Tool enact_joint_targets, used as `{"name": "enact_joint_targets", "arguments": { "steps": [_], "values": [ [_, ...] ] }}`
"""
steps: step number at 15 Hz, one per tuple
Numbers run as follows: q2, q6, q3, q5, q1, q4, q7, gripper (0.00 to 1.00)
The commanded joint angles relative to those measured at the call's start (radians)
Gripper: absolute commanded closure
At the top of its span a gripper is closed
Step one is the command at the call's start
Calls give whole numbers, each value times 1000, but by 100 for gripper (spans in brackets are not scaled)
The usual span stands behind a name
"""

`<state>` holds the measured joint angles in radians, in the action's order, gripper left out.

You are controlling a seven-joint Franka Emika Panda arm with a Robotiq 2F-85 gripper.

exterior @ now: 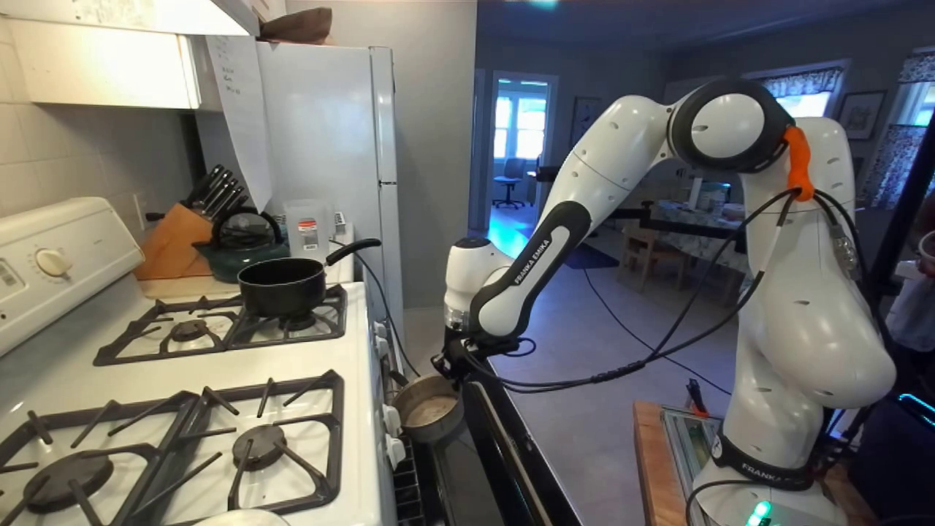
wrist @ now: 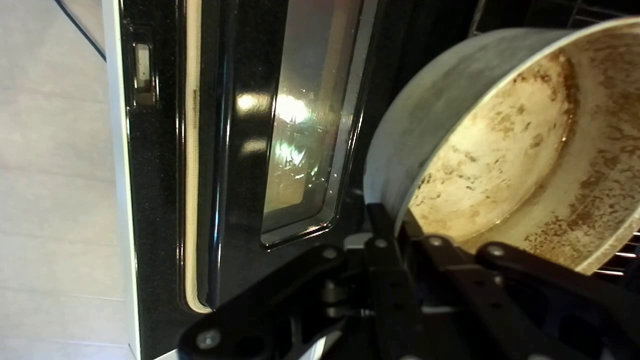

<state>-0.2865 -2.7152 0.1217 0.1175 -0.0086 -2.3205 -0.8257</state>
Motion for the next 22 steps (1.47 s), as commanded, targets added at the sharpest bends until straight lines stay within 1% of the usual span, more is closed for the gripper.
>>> {"name": "enact_joint_targets", "arguments": {
  "steps": [1, 4, 8, 18, 22],
  "values": [
    [-62, -50, -5, -60, 14, 50, 45, 98],
    [-107, -48, -21, -104, 13, 93, 88, 98],
    [-168, -31, -16, -138, 29, 155, 120, 98],
    [-314, -36, 15, -137, 77, 287, 140, 98],
    [-356, -33, 10, -147, 73, 326, 160, 98]
  ]
}}
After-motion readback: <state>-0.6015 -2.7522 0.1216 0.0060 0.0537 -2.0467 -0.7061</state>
